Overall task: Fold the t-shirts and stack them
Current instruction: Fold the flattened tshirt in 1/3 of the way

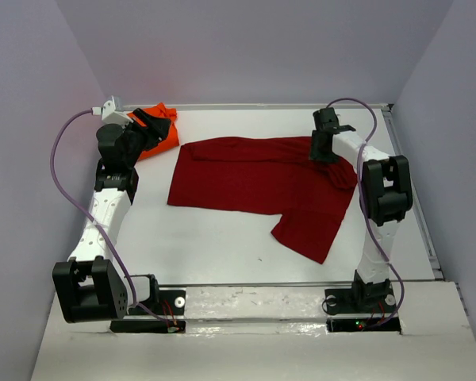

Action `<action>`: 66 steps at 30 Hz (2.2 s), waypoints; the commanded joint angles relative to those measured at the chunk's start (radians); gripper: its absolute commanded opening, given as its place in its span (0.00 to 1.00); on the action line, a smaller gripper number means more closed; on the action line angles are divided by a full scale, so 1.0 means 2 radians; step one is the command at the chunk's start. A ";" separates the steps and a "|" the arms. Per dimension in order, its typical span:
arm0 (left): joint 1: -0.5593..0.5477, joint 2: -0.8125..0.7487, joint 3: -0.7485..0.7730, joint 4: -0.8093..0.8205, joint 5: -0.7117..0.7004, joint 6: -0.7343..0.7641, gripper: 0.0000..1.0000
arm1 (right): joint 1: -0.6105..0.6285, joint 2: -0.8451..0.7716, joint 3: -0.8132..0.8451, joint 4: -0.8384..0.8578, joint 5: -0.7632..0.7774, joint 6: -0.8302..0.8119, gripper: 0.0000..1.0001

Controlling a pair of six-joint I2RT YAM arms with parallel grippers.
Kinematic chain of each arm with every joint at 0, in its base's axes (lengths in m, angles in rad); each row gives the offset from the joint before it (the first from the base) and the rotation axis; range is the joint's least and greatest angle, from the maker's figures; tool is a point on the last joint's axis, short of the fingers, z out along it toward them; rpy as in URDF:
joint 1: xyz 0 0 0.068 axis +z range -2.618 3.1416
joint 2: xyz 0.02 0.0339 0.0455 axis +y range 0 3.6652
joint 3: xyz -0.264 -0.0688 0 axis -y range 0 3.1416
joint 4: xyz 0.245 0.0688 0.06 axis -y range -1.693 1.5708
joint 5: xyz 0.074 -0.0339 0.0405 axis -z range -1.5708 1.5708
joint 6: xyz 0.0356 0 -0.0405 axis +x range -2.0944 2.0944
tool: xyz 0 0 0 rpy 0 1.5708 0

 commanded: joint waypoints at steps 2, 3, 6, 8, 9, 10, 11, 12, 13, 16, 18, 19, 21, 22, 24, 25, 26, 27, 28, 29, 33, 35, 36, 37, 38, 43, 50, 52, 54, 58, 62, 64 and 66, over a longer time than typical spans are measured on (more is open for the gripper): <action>0.003 -0.007 0.002 0.018 0.008 0.004 0.68 | 0.003 0.002 0.005 0.017 0.001 0.003 0.55; 0.003 -0.007 0.002 0.018 0.008 0.004 0.68 | 0.003 0.003 0.005 0.015 0.002 0.003 0.55; 0.003 -0.006 0.002 0.019 0.009 0.004 0.68 | 0.003 -0.002 0.000 0.016 0.002 0.002 0.56; 0.003 -0.007 0.001 0.019 0.009 0.004 0.68 | 0.003 -0.003 -0.001 0.016 0.002 0.002 0.56; 0.003 -0.007 0.001 0.019 0.009 0.004 0.68 | 0.003 -0.006 -0.003 0.015 0.002 0.002 0.56; 0.003 -0.007 0.001 0.019 0.008 0.004 0.68 | 0.003 -0.010 -0.004 0.015 0.001 0.002 0.56; 0.003 -0.007 0.002 0.019 0.008 0.004 0.68 | 0.008 -0.012 -0.007 0.015 -0.001 0.003 0.55; 0.003 -0.007 0.002 0.019 0.008 0.004 0.68 | 0.008 -0.015 -0.007 0.015 -0.003 0.003 0.55; 0.003 -0.007 0.001 0.019 0.008 0.004 0.68 | 0.008 -0.017 -0.008 0.015 -0.006 0.003 0.56; 0.003 -0.007 0.002 0.018 0.008 0.004 0.68 | 0.012 -0.020 -0.010 0.015 -0.008 0.003 0.55; 0.003 -0.008 0.002 0.018 0.006 0.004 0.68 | 0.018 -0.022 -0.014 0.015 -0.007 0.003 0.55; 0.003 -0.008 0.001 0.018 0.006 0.004 0.68 | 0.018 -0.021 -0.015 0.016 -0.007 0.004 0.55; 0.003 -0.008 0.002 0.018 0.006 0.004 0.68 | 0.018 -0.019 -0.015 0.015 -0.007 0.003 0.55; 0.003 -0.008 0.002 0.018 0.006 0.004 0.68 | 0.018 -0.018 -0.015 0.015 -0.006 0.004 0.55; 0.003 -0.008 0.001 0.018 0.006 0.004 0.68 | 0.018 -0.020 -0.016 0.015 -0.009 0.006 0.55; 0.003 -0.008 0.002 0.018 0.007 0.004 0.68 | 0.018 -0.020 -0.016 0.016 -0.009 0.006 0.55; 0.003 -0.008 0.002 0.018 0.007 0.004 0.68 | 0.018 -0.020 -0.016 0.016 -0.010 0.006 0.55; 0.003 -0.008 0.002 0.018 0.006 0.004 0.68 | 0.022 -0.017 -0.014 0.015 -0.009 0.005 0.55; 0.003 -0.008 0.002 0.018 0.006 0.004 0.68 | 0.022 -0.016 -0.014 0.015 -0.006 0.004 0.54; 0.003 -0.008 0.002 0.018 0.007 0.004 0.68 | 0.022 -0.016 -0.014 0.015 -0.003 0.004 0.54; 0.003 -0.008 0.001 0.018 0.007 0.004 0.68 | 0.022 -0.017 -0.016 0.016 0.001 0.002 0.49; 0.003 -0.008 0.001 0.019 0.007 0.003 0.68 | 0.022 -0.017 -0.016 0.015 0.003 0.000 0.46; 0.003 -0.007 0.001 0.019 0.008 0.003 0.68 | 0.022 -0.017 -0.016 0.015 0.004 0.000 0.42; 0.003 -0.007 0.000 0.019 0.008 0.003 0.68 | 0.022 -0.018 -0.014 0.015 0.004 -0.001 0.40; 0.003 -0.008 0.001 0.020 0.009 0.002 0.68 | 0.022 -0.020 -0.014 0.016 0.003 0.000 0.38; 0.003 -0.008 0.000 0.020 0.009 0.002 0.68 | 0.022 -0.026 -0.013 0.015 0.006 -0.004 0.37; 0.003 -0.008 0.000 0.020 0.009 0.002 0.68 | 0.022 -0.032 -0.014 0.014 0.004 -0.005 0.06; 0.003 -0.007 0.000 0.020 0.010 0.002 0.68 | 0.022 -0.033 -0.018 0.014 0.004 -0.005 0.00; 0.003 -0.007 -0.001 0.021 0.010 0.001 0.68 | 0.027 -0.036 -0.021 0.014 0.002 -0.005 0.00; 0.003 -0.006 -0.001 0.022 0.012 0.000 0.68 | 0.036 -0.053 -0.037 0.014 -0.001 -0.003 0.00; 0.003 -0.006 -0.001 0.022 0.013 -0.001 0.68 | 0.046 -0.078 -0.066 0.016 -0.016 0.005 0.00; 0.003 -0.007 -0.001 0.023 0.013 -0.001 0.68 | 0.051 -0.095 -0.090 0.022 -0.035 0.007 0.00; 0.003 -0.007 -0.001 0.023 0.013 -0.001 0.68 | 0.061 -0.111 -0.112 0.026 -0.049 0.011 0.00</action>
